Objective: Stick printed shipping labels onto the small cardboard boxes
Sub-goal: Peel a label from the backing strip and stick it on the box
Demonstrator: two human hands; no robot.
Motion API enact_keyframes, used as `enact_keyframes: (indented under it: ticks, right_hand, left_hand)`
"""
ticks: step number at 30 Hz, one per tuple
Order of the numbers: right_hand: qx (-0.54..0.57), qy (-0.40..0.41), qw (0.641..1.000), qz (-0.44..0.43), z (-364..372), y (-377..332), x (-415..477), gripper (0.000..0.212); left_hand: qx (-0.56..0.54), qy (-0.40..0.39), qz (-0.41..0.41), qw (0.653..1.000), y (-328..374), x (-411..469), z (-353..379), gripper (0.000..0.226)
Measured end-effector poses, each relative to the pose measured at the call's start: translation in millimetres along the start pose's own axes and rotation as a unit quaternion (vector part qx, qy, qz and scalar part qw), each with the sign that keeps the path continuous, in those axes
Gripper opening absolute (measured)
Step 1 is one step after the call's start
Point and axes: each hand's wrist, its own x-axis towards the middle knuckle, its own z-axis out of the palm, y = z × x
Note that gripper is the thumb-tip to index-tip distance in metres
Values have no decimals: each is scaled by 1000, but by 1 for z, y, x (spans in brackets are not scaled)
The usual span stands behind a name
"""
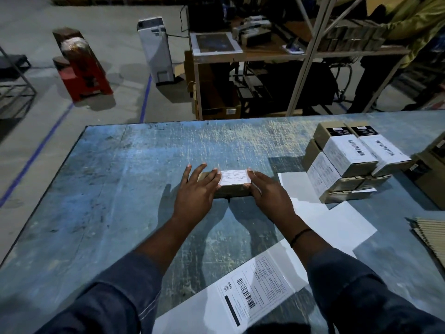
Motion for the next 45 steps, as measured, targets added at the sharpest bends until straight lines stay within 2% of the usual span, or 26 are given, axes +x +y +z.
enact_keyframes:
  ticks: [4, 9, 14, 19, 22, 25, 29, 32, 35, 37, 40, 42, 45]
  right_hand:
    - [-10, 7, 1000, 16, -4, -3, 4, 42]
    - [-75, 17, 996, -45, -4, -6, 7, 44]
    - [-116, 101, 984, -84, 8, -2, -3, 30]
    - [-197, 207, 950, -128, 11, -12, -11, 21]
    - [-206, 233, 942, -129, 8, -14, -13, 17]
    - [-194, 235, 948, -90, 11, -19, -13, 15]
    - [-149, 185, 971, -10, 3, -27, -15, 13]
    - [-45, 142, 985, 88, -11, -32, -5, 20]
    - [40, 106, 986, 122, -13, -31, 15, 27]
    - [60, 33, 991, 114, -8, -34, 28, 40]
    - [19, -83, 995, 50, 6, -50, 35, 57]
    - [17, -111, 993, 25, 11, -55, 36, 57]
    - [57, -110, 992, 0, 14, -42, 33, 58]
  left_hand:
    - [-25, 29, 17, 999, -5, 3, 1, 37]
    - [-24, 42, 27, 998, -9, 4, 0, 36]
    - [-39, 46, 11, 998, -8, 1, 5, 36]
    - [-56, 90, 23, 994, -6, -4, 11, 26]
    - [-77, 130, 37, 988, -5, -6, 16, 21]
    - [-96, 164, 31, 981, -4, -7, 16, 22]
    - [-133, 139, -7, 981, -4, -6, 11, 22]
    - [-177, 90, -38, 979, -9, -2, 0, 22]
    - [-223, 33, -82, 971, -7, 13, -10, 27]
    - [-228, 11, -92, 969, -5, 23, -14, 30]
    - [-258, -13, -97, 961, -5, 27, -16, 33]
    - [-271, -28, -86, 958, -4, 25, -18, 36]
    - [-289, -45, -94, 952, -6, 25, -16, 36]
